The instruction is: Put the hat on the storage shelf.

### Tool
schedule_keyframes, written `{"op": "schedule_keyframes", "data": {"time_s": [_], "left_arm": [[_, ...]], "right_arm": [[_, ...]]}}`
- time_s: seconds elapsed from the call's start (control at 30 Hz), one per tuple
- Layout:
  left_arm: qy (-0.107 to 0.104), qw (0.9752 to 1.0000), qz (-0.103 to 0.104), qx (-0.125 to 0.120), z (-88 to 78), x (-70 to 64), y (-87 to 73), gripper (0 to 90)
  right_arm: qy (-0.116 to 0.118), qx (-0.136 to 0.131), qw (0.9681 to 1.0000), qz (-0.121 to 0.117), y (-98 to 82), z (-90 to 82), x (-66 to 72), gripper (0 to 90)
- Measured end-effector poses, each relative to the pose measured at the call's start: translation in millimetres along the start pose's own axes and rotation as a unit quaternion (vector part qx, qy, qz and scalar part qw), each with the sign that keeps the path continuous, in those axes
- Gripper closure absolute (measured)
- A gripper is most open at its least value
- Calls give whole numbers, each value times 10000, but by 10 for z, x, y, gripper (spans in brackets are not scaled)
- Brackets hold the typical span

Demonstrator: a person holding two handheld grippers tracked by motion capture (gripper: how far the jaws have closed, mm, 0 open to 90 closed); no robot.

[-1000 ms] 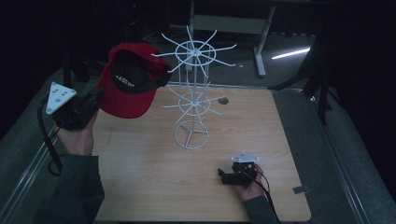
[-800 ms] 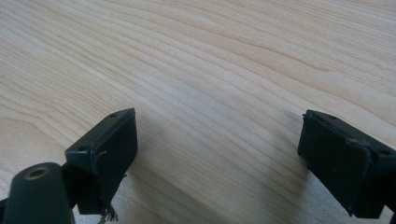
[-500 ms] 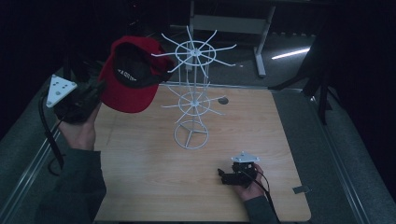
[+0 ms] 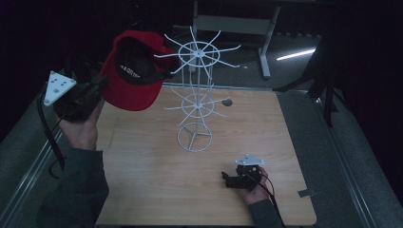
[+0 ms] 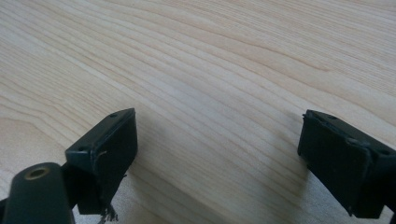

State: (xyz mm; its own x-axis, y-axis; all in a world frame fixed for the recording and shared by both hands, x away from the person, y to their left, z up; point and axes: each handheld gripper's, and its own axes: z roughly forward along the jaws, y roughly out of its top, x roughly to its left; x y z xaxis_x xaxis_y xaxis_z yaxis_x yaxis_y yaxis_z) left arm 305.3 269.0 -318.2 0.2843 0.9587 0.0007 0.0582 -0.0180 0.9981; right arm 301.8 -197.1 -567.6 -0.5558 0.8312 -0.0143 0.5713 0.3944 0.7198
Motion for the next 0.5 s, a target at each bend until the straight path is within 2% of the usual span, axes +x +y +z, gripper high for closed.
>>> {"op": "schedule_keyframes", "data": {"time_s": [0.5], "left_arm": [[-96, 9997, -21, -211, -52, 3, 63, 865]], "right_arm": [[1, 0, 10000, 1, 0, 0, 0, 118]]}}
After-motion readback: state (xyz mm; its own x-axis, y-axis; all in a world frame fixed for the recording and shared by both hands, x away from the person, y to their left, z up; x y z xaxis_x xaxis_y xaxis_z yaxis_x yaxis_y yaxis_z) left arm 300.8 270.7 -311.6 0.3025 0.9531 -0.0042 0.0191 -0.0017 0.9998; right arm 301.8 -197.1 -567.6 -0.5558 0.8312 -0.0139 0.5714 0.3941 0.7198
